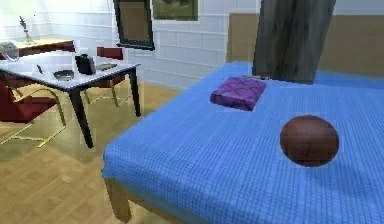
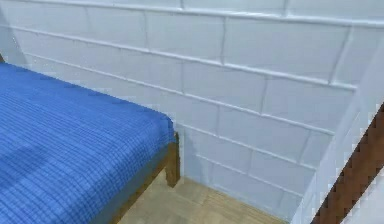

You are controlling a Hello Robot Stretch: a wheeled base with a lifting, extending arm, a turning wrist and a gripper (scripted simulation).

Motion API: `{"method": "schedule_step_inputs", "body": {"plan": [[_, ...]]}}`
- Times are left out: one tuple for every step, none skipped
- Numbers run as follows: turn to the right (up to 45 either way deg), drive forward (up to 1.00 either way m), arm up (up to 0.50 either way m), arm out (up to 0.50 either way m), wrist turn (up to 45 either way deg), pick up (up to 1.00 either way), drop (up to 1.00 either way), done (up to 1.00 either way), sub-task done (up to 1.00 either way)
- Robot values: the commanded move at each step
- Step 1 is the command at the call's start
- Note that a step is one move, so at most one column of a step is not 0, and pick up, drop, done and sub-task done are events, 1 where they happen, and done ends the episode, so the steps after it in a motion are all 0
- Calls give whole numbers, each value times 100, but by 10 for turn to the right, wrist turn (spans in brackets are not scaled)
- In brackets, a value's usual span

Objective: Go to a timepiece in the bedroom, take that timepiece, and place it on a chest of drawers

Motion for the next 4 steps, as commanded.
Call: {"method": "schedule_step_inputs", "body": {"plan": [[0, 30, 0, 0, 0, 0, 0, 0, 0], [-450, 0, 0, 0, 0, 0, 0, 0, 0], [-120, 0, 0, 0, 0, 0, 0, 0, 0], [0, 75, 0, 0, 0, 0, 0, 0, 0]]}}
